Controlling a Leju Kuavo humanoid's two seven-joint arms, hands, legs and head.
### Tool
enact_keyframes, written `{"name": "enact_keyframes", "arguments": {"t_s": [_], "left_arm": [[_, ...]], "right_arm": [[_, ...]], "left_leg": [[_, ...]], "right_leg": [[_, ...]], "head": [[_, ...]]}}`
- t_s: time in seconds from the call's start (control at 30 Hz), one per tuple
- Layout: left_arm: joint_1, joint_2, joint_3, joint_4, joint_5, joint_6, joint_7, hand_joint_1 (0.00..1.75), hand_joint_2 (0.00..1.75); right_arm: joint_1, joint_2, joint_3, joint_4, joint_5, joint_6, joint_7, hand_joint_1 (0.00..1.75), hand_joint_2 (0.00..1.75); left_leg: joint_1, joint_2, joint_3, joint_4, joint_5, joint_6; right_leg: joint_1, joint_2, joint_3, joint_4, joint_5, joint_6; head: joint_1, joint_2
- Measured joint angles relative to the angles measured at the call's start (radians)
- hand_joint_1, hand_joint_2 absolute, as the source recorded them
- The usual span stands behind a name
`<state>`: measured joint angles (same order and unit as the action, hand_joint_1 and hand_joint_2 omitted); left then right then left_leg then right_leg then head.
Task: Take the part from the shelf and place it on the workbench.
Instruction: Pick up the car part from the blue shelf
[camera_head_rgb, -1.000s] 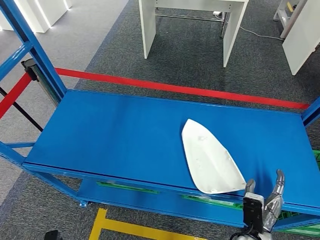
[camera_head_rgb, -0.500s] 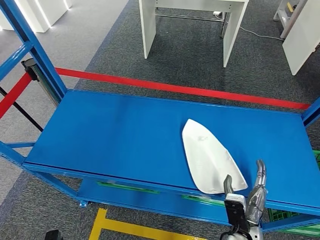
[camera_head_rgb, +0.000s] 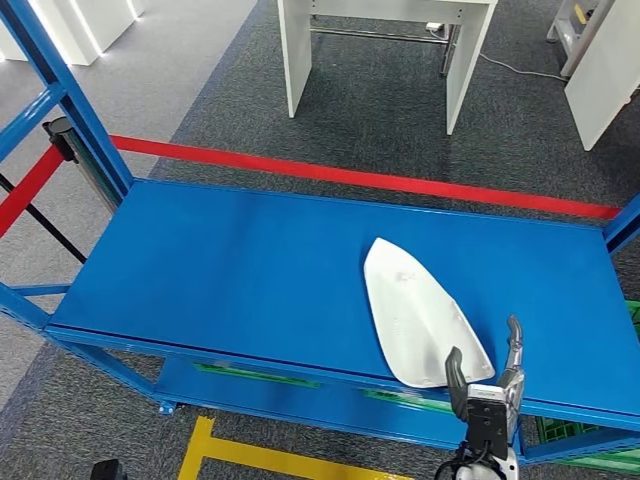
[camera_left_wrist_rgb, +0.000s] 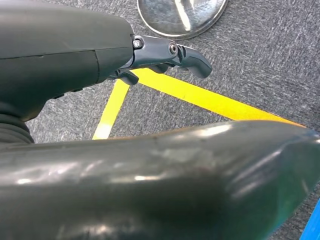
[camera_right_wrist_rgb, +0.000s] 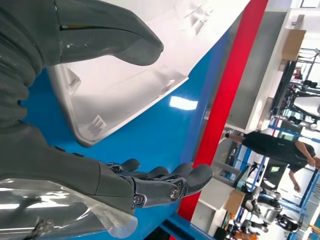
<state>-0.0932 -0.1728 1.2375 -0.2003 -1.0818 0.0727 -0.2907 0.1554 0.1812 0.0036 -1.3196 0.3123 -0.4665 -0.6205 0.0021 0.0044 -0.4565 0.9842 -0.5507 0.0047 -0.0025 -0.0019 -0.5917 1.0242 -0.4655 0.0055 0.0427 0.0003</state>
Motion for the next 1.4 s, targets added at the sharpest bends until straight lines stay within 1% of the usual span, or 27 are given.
{"name": "enact_keyframes", "arguments": {"t_s": [0.3,0.77,0.97,1.1,1.4], "left_arm": [[-0.001,0.0,-0.008,0.0,-0.009,0.0,-0.002,0.0,0.0],[-0.002,0.0,-0.01,0.0,-0.019,-0.001,-0.003,0.0,0.0],[-0.003,0.0,-0.01,0.0,-0.019,-0.003,-0.003,0.0,0.0],[-0.003,0.001,-0.013,0.0,-0.02,-0.003,-0.003,0.0,0.0],[-0.005,0.002,-0.015,0.0,-0.022,-0.003,-0.003,0.0,0.0]], "right_arm": [[-0.02,0.0,-0.014,0.011,-0.073,0.078,-0.045,0.0,1.75],[-0.037,-0.001,-0.047,0.036,-0.084,0.158,-0.066,0.0,1.75],[-0.043,-0.001,-0.059,0.046,-0.147,0.251,-0.053,0.0,1.75],[-0.049,-0.001,-0.07,0.053,-0.173,0.291,-0.044,0.0,1.75],[-0.073,-0.001,-0.099,0.075,-0.276,0.419,0.011,0.0,1.75]], "left_leg": [[0.0,0.0,0.0,0.0,0.0,0.0],[0.0,0.0,0.0,0.0,0.0,0.0],[0.0,0.0,0.0,0.0,0.0,0.0],[0.0,0.0,0.0,0.0,0.0,0.0],[0.0,0.0,0.0,0.0,0.0,0.0]], "right_leg": [[0.0,0.0,0.0,0.0,0.0,0.0],[0.0,0.0,0.0,0.0,0.0,0.0],[0.0,0.0,0.0,0.0,0.0,0.0],[0.0,0.0,0.0,0.0,0.0,0.0],[0.0,0.0,0.0,0.0,0.0,0.0]], "head": [[0.0,0.0],[0.0,0.0],[0.0,0.0],[0.0,0.0],[0.0,0.0]]}}
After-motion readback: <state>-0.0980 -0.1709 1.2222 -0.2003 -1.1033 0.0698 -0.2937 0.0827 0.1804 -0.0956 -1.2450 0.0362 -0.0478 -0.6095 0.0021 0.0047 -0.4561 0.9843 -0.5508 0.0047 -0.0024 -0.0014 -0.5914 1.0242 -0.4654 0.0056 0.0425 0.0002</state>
